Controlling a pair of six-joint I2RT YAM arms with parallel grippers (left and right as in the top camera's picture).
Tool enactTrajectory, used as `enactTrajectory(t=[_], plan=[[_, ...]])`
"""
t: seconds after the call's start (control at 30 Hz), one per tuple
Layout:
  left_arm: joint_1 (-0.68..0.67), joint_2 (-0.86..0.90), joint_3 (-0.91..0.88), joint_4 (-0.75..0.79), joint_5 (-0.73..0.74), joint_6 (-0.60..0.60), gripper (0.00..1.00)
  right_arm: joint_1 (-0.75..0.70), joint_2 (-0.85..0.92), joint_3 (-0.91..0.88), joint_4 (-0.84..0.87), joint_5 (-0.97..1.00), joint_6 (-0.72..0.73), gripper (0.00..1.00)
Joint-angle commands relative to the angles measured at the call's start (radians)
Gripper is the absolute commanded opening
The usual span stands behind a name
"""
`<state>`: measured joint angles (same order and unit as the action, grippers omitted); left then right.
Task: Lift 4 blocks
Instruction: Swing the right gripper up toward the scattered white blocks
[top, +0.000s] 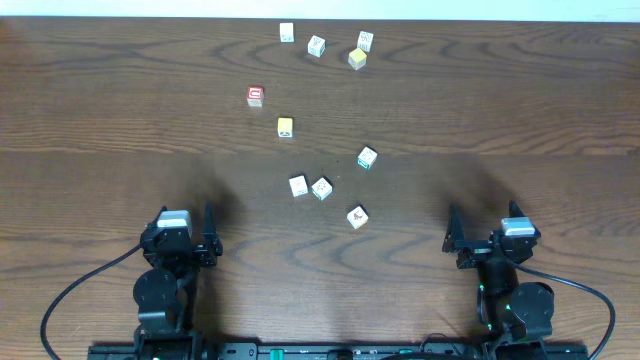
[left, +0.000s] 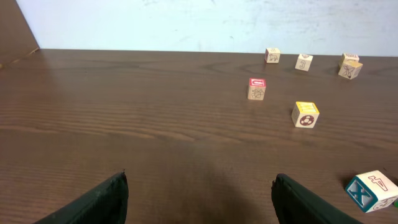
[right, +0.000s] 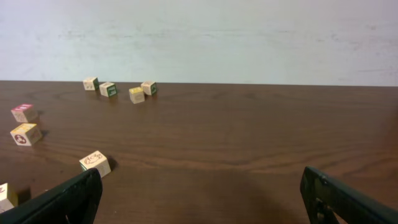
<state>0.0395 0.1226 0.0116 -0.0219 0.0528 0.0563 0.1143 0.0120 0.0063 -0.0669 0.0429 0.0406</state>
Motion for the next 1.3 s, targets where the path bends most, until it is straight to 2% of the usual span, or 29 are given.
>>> enactTrajectory(t=[0.0,0.13,0.17,0.27,0.33,0.4,0.5,0.67,0.83,0.93,1.13,1.27], plan=[[0.007,0.001,-0.008,-0.048,-0.005,-0.001,0.74,-0.005,-0.007,-0.001,-0.005,0.001,-0.009,0.99],[0.007,0.001,-0.008,-0.048,-0.005,-0.001,0.74,-0.004,-0.007,0.000,0.083,0.013,0.021,0.99],[0.007,0.001,-0.008,-0.048,-0.005,-0.001,0.74,-0.003,-0.007,0.005,0.121,-0.051,0.087,0.99],[0.007,0.001,-0.008,-0.048,-0.005,-0.001,0.74,-0.002,-0.007,0.051,0.197,-0.428,0.314,0.99],[0.007,0.001,-0.008,-0.048,-0.005,-0.001,0.74,-0.002,-0.007,0.085,0.195,-0.584,0.328,0.99],[0.007,0.001,-0.008,-0.048,-0.005,-0.001,0.74,-0.002,-0.007,0.093,0.193,-0.652,0.325,0.99],[0.007,0.001,-0.008,-0.048,-0.005,-0.001,0.74,-0.002,-0.006,0.088,0.084,-0.676,0.329,0.99],[0.007,0.001,-0.008,-0.048,-0.005,-0.001,0.74,-0.002,-0.005,0.092,0.045,-0.713,0.340,0.99],[0.007,0.001,-0.008,-0.048,-0.005,-0.001,0.74,-0.002,0.063,0.153,-0.079,-0.683,0.319,0.99],[0.007,0.001,-0.008,-0.048,-0.005,-0.001,0.74,-0.002,0.211,0.236,-0.103,-0.632,0.250,0.99],[0.007,0.001,-0.008,-0.048,-0.005,-0.001,0.74,-0.002,0.705,0.533,-0.126,-0.599,0.131,0.99],[0.007,0.001,-0.008,-0.048,-0.005,-0.001,0.74,0.016,1.069,0.897,-0.356,-0.608,0.079,0.99]])
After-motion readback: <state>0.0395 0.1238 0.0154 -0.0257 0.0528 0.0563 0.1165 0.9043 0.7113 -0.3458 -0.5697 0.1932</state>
